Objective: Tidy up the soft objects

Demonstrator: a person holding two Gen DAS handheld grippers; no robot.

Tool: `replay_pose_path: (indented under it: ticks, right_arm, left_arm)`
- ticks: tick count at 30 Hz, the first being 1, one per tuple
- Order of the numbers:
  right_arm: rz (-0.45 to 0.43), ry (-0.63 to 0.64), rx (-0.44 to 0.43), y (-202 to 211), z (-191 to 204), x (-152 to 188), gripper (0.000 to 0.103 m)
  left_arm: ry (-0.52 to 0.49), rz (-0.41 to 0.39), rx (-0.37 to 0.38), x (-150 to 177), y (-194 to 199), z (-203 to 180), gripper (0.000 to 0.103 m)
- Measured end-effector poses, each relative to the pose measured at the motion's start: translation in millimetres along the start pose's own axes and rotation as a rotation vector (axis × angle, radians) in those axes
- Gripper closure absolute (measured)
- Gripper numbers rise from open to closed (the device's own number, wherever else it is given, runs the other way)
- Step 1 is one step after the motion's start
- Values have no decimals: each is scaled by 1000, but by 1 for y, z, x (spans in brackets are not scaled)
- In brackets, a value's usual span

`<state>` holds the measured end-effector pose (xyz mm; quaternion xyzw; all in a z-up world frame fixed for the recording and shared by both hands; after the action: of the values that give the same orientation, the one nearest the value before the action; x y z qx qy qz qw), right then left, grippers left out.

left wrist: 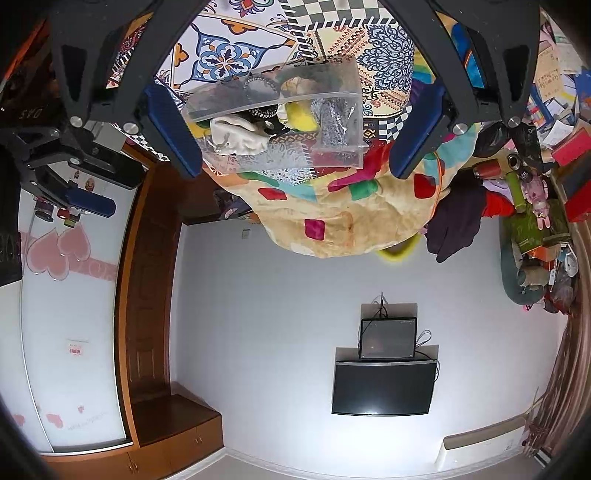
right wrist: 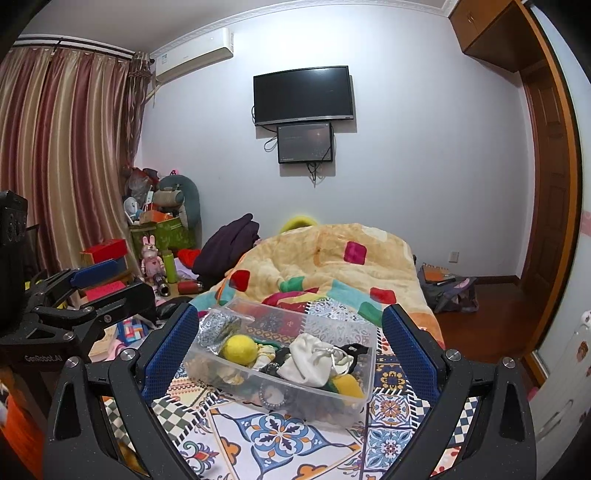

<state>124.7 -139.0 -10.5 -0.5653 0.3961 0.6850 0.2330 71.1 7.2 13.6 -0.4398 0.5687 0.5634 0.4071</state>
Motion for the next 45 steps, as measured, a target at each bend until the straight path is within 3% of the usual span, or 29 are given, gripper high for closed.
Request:
replay_pose_path:
  ticks: [45]
  right_arm:
    - [5, -5, -8, 0, 2, 0, 3]
  left_arm:
    - [0, 37, 39, 5, -2, -3, 0]
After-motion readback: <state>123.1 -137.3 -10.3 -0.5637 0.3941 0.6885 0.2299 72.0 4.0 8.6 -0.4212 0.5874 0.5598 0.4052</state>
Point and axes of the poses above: each gripper's, at about its wrist camera, not at the fingertips, and y roughly against the way its jaws point, z to its left, x to its underside, the point moved 5 cm from there along -y, roughly the way its jaws point, and after that the axes turned 3 degrees about -x, right-handed, at the moved point
